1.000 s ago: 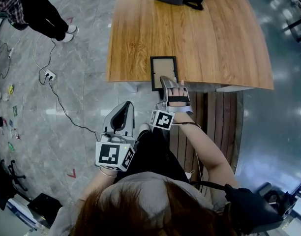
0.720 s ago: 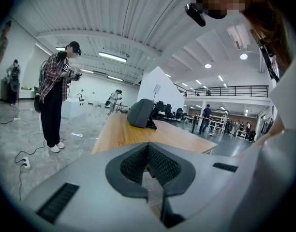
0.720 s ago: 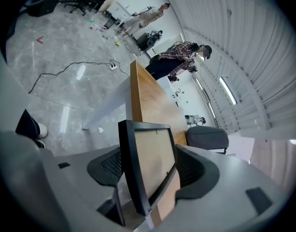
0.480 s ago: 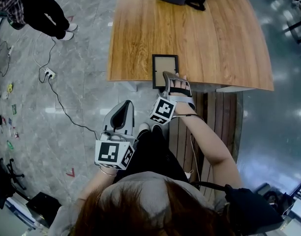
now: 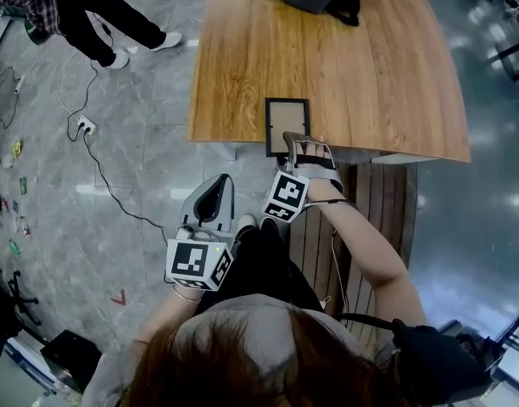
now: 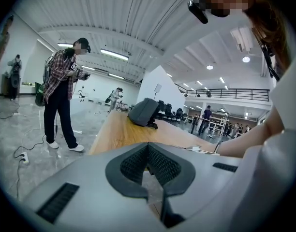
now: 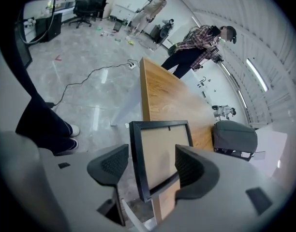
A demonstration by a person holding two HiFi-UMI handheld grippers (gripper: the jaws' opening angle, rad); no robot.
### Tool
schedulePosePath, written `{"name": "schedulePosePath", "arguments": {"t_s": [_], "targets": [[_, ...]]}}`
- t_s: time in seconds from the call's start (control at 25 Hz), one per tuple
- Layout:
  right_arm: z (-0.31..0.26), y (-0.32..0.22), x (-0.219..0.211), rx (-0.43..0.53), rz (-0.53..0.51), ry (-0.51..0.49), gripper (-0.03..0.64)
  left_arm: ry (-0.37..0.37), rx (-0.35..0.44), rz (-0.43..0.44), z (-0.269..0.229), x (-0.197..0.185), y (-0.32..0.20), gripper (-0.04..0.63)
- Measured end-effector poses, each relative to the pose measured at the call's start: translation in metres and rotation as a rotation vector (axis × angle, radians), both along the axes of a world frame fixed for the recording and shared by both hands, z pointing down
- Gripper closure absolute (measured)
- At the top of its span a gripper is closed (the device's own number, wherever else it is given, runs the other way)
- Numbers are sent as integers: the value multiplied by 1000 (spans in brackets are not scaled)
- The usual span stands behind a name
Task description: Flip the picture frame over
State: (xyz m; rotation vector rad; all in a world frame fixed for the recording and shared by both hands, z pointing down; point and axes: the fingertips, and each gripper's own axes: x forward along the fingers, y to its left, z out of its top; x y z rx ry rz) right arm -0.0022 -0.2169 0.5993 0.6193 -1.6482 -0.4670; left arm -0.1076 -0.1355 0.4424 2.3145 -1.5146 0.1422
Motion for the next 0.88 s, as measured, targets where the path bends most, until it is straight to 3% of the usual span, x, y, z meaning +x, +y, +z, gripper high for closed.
{"name": "schedulePosePath", "arguments": {"t_s": [0.24,0.44,0.52,0.6,0.8,0.84,0.88], "targets": [[-15,-26,9,66,64,-57,327,4,15,-7,-6,2,-3,589],[-28,-11,10,56,178,-232,328,11,28,-15,-12,4,-2,589],[-51,-2,13,86,265,-395,328,13,37,-21,-16,3,-2,589],[-90,8,11,121,330,-630,328,17,49,-31,-22,-1,-3,589],[-219,30,11,295,338,-1132,333,46,131,-38,-57,3,-15,589],[-240,35,14,307,336,-1229,344,55,154,-33,-67,6,-18,589],[-260,41,19,319,335,-1317,412,62,175,-27,-76,9,-20,589]]}}
